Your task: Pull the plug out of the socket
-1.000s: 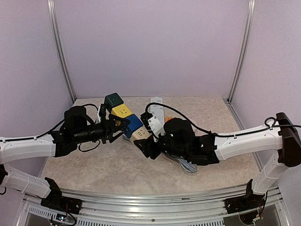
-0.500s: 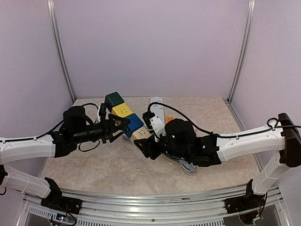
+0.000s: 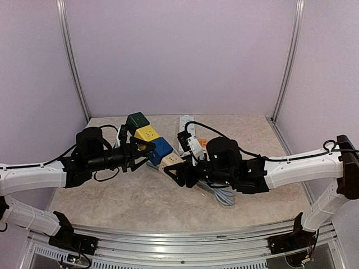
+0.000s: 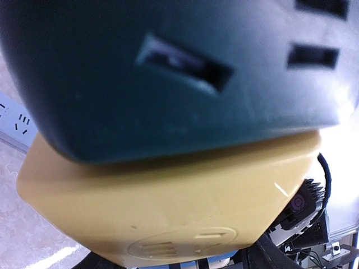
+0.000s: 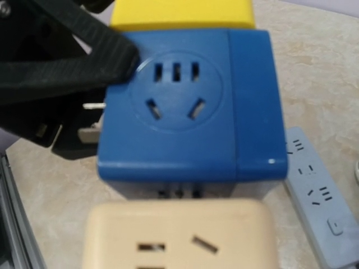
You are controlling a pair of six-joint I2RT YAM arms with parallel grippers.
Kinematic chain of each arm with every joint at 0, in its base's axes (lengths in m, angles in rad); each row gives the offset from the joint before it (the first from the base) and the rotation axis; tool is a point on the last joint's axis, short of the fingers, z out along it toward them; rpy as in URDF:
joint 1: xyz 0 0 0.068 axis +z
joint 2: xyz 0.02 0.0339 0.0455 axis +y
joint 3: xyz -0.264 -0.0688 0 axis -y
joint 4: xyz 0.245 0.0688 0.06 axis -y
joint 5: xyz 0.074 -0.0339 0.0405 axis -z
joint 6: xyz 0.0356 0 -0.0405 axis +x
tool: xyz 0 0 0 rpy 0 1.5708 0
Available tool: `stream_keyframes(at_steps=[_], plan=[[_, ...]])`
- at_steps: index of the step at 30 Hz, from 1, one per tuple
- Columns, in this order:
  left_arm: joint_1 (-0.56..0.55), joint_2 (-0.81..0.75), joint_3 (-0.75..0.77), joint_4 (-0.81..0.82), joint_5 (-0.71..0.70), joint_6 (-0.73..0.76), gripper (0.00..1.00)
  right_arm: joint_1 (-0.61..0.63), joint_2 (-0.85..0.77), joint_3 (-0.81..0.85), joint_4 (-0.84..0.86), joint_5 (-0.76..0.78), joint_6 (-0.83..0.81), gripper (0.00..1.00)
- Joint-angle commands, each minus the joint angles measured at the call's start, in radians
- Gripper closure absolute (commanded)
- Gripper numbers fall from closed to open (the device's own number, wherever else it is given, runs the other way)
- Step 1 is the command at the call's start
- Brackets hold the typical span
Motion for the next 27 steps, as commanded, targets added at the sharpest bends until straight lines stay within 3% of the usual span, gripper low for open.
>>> stream_keyframes(at_steps=[1, 8, 18, 22, 27], plan=[[0.059, -0.012, -0.028, -0.034, -0.128, 0.099, 0.66, -0.046, -0.09, -0.01, 0.045, 0.153, 0.002, 1.0], [0.064, -0.008, -0.022, -0.026, -0.129, 0.093, 0.66, 0.07, -0.019, 0.089, -0.045, 0.343, -0.166, 1.0], [0.07, -0.013, -0.03, -0.036, -0.127, 0.099, 0.66, 0.078, -0.048, 0.079, -0.052, 0.394, -0.142, 1.0], [0.107, -0.021, -0.031, -0.068, -0.096, 0.118, 0.66, 0.056, -0.102, 0.084, -0.166, 0.474, -0.161, 1.0], [0.144, -0.038, -0.034, -0.11, -0.066, 0.152, 0.66, -0.081, -0.174, 0.062, -0.358, 0.484, -0.115, 1.0]])
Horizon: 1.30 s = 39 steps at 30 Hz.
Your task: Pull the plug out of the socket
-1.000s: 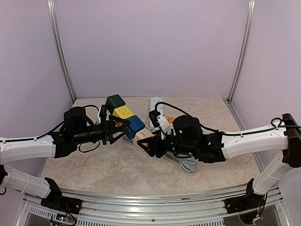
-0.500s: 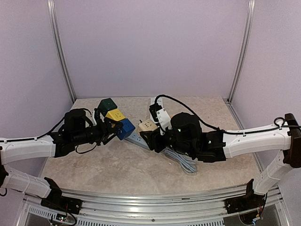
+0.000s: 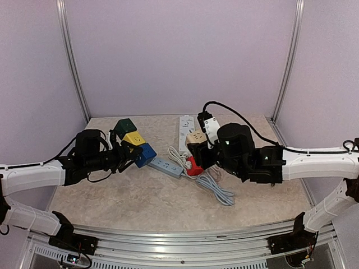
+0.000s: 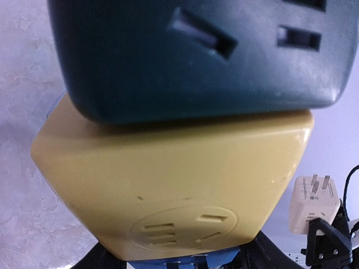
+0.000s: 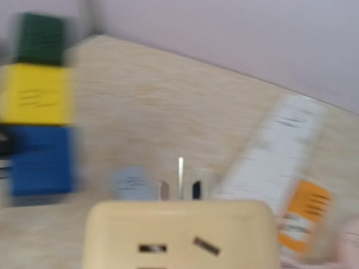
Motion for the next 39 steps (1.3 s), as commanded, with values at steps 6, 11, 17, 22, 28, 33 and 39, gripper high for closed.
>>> stream_keyframes(at_steps=[6, 11, 17, 22, 28, 33, 39], plan=[[0.053, -0.078, -0.014, 0.008, 0.052, 0.082, 0.66, -0.361, -0.122, -0.101, -0.244, -0.074, 0.071, 1.0], [0.058, -0.088, -0.018, 0.01, 0.075, 0.089, 0.66, -0.534, -0.084, -0.173, -0.2, -0.155, 0.06, 1.0], [0.059, -0.097, -0.018, 0.028, 0.099, 0.105, 0.66, -0.663, -0.029, -0.228, -0.112, -0.194, 0.041, 1.0], [0.062, -0.092, -0.017, 0.039, 0.111, 0.106, 0.66, -0.717, 0.033, -0.254, -0.07, -0.213, 0.041, 1.0], [0.067, -0.091, -0.015, 0.043, 0.121, 0.105, 0.66, -0.742, 0.12, -0.261, -0.005, -0.216, 0.031, 1.0], [0.069, -0.092, -0.015, 0.042, 0.122, 0.106, 0.66, -0.756, 0.179, -0.246, 0.002, -0.214, 0.039, 1.0], [0.071, -0.091, -0.012, 0.039, 0.126, 0.105, 0.66, -0.765, 0.219, -0.239, 0.002, -0.212, 0.05, 0.94]])
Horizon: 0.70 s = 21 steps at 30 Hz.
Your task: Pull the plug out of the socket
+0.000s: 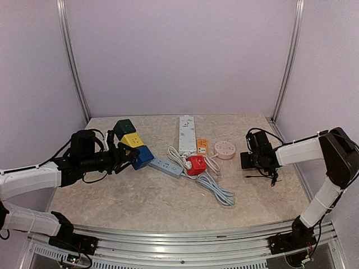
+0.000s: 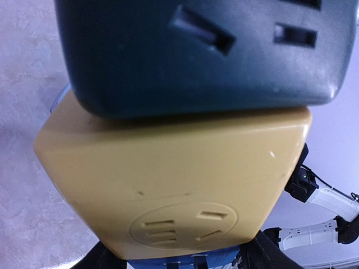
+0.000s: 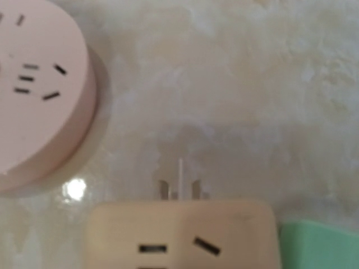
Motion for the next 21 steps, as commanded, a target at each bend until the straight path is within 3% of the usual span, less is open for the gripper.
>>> stream_keyframes(at_steps=[1, 5, 12, 21], plan=[[0.007, -0.032, 0.012, 0.094, 0.02, 0.032, 0.66, -0.014, 0.022, 0.016, 0.035, 0.004, 0.012, 0.93], [0.007, -0.033, 0.012, 0.095, 0.022, 0.033, 0.66, -0.016, 0.028, 0.013, 0.035, 0.006, 0.018, 0.83], [0.007, -0.032, 0.014, 0.098, 0.027, 0.031, 0.66, -0.018, 0.022, 0.006, 0.033, 0.006, 0.024, 0.51], [0.007, -0.039, 0.016, 0.098, 0.031, 0.032, 0.66, -0.023, -0.073, -0.016, 0.014, 0.011, -0.007, 0.18]])
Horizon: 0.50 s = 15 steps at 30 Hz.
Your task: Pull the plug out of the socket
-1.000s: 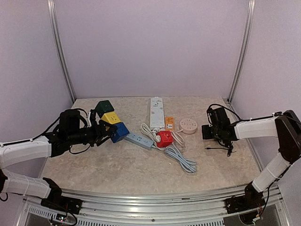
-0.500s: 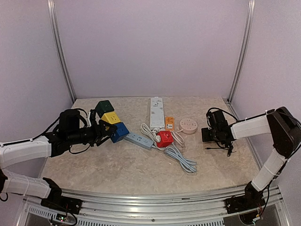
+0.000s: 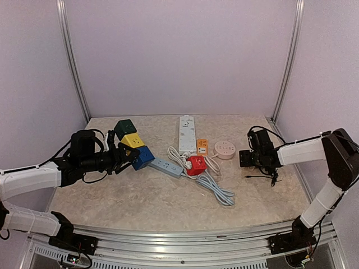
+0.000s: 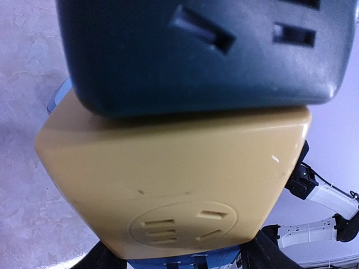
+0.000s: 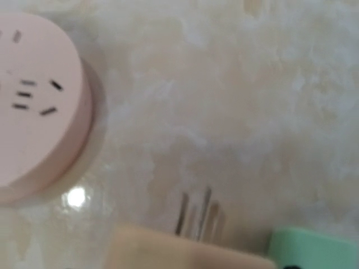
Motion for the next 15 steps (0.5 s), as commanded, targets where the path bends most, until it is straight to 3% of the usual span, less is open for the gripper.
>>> stream_keyframes(at_steps=[1, 5, 9, 15], plan=[[0.007, -0.04, 0.015, 0.099, 0.018, 0.033, 0.66, -0.014, -0.079, -0.015, 0.0, 0.003, -0.02, 0.15], [0.006, -0.04, 0.018, 0.107, 0.027, 0.033, 0.65, -0.014, -0.159, -0.03, -0.014, -0.057, -0.046, 0.12], [-0.004, -0.03, 0.032, 0.12, 0.034, 0.027, 0.66, 0.009, -0.321, -0.082, 0.044, -0.221, -0.071, 0.11], [-0.086, 0.039, 0.102, 0.159, 0.045, 0.036, 0.66, 0.191, -0.541, -0.117, 0.115, -0.328, -0.109, 0.09]])
